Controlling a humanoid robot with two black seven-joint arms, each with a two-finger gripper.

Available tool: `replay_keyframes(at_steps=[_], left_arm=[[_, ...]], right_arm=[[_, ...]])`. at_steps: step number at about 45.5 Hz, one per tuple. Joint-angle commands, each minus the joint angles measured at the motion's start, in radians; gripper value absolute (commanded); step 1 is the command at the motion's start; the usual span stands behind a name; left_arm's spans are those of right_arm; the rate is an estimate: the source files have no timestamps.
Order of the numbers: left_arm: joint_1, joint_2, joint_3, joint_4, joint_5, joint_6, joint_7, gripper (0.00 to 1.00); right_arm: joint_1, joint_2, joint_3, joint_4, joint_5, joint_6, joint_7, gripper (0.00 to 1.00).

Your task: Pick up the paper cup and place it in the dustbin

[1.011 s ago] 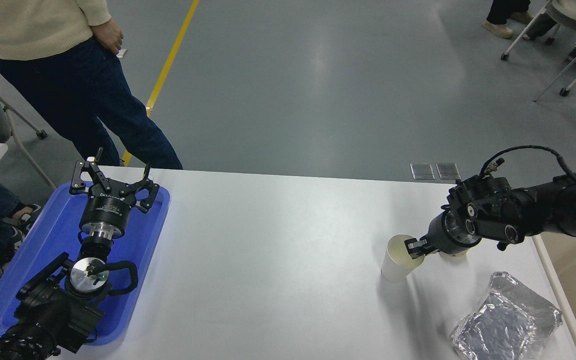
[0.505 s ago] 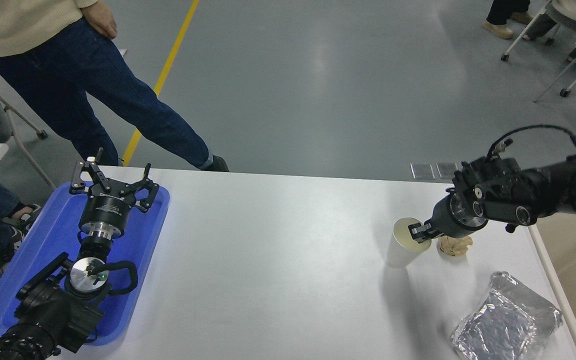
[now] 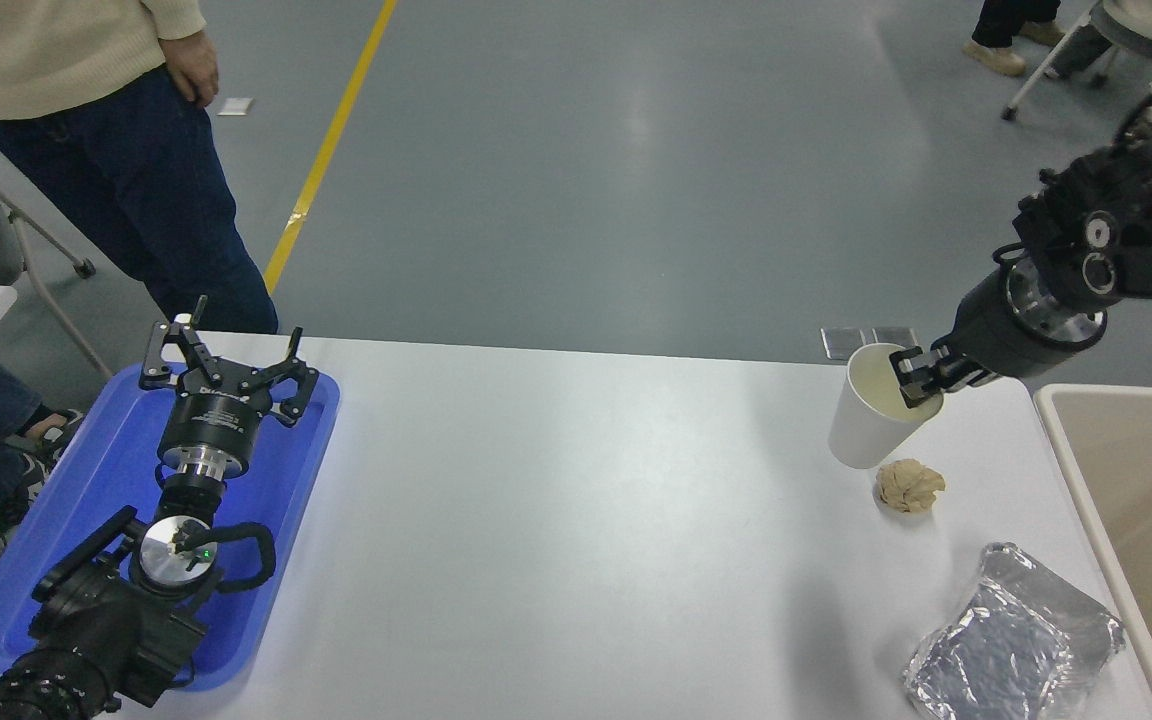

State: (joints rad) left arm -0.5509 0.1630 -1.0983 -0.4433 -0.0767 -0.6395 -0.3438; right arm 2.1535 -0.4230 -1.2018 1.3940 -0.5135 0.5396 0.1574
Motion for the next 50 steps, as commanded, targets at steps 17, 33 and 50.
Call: replay_keyframes(at_steps=[17, 33, 50], left_arm=[[0.0, 0.001, 0.0, 0.0, -0.002, 0.0, 0.0, 1.0], [0.0, 0.001, 0.0, 0.0, 0.0, 0.0, 0.0, 1.0], [0.0, 0.001, 0.0, 0.0, -0.002, 0.0, 0.0, 1.0]], right_arm=[[0.193, 0.039, -0.102, 0.099, 0.033, 0.031, -0.001, 0.0], [0.206, 0.038, -0.101, 0.099, 0.035, 0.072, 0.001, 0.0], [0.287, 0.035, -0.111, 0.099, 0.035, 0.111, 0.001, 0.0]])
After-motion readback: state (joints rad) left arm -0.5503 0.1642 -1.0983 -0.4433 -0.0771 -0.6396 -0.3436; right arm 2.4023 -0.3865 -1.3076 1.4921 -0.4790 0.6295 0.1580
